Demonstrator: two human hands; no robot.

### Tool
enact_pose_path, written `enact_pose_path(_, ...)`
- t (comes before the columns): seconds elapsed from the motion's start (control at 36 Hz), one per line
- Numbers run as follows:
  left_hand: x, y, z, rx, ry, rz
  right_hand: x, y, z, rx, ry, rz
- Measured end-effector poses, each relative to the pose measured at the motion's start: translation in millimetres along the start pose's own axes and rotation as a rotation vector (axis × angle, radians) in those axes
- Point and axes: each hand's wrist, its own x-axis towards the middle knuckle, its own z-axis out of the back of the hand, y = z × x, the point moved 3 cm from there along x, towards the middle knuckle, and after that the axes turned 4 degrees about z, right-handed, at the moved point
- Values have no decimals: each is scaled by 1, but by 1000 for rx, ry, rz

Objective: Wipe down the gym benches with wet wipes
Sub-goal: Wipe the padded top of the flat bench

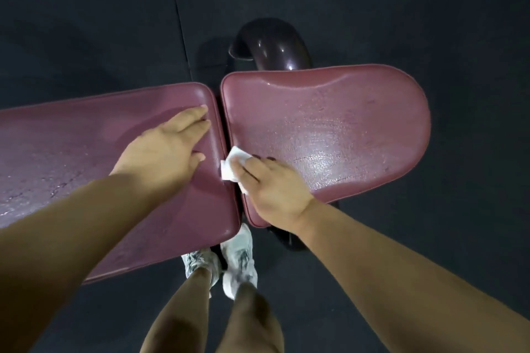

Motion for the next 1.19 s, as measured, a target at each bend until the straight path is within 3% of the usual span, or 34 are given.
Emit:
enact_pose_path(0.06, 5, 5, 3, 27, -33, 38, -2, -30, 13, -27, -17, -36)
enact_pose_path(0.19, 12, 7, 7, 19, -41, 118, -7, -129, 54, -75, -162, -862)
enact_pose_path(0.25, 10, 4, 9, 17, -44, 130, 0, -140, 54, -58, -199, -1058)
enact_pose_path(0.31, 11, 2, 13, 7, -30, 168, 20, -128, 46, -10, -227, -1120)
enact_pose_path(0.36, 13, 1, 15, -6, -18, 199, 45, -101, 34, 17, -232, -972)
enact_pose_path(0.47, 16, -1, 18, 6, 11, 228, 74, -51, 20, 125, -173, -405)
enact_pose_path(0.58, 19, -1, 23, 21, 18, 247, 73, -68, 33, 48, -17, -136)
enact_pose_path(0.64, 20, -2, 22, 29, 19, 255, 66, -93, 46, -28, -6, -219)
enact_pose_path(0.75, 21, -5, 17, 15, 15, 268, 53, -135, 59, -85, -52, -649)
enact_pose_path(0.81, 20, -5, 16, 3, 12, 267, 62, -124, 55, -71, -34, -720)
enact_pose_path(0.89, 17, -1, 16, -33, 21, 240, 88, -87, 45, 14, -83, -558)
enact_pose_path(0.97, 11, 6, 20, -52, 92, 207, 103, -49, 34, 132, 9, -371)
enact_pose_path(1.03, 6, 12, 26, -41, 123, 209, 100, -22, 26, 206, 96, -126)
enact_pose_path(1.11, -5, 28, 35, -72, 95, 280, 85, -20, 25, 338, 184, -149)
enact_pose_path(1.19, -20, 52, 37, -116, 8, 332, 71, -35, 34, 178, 164, -141)
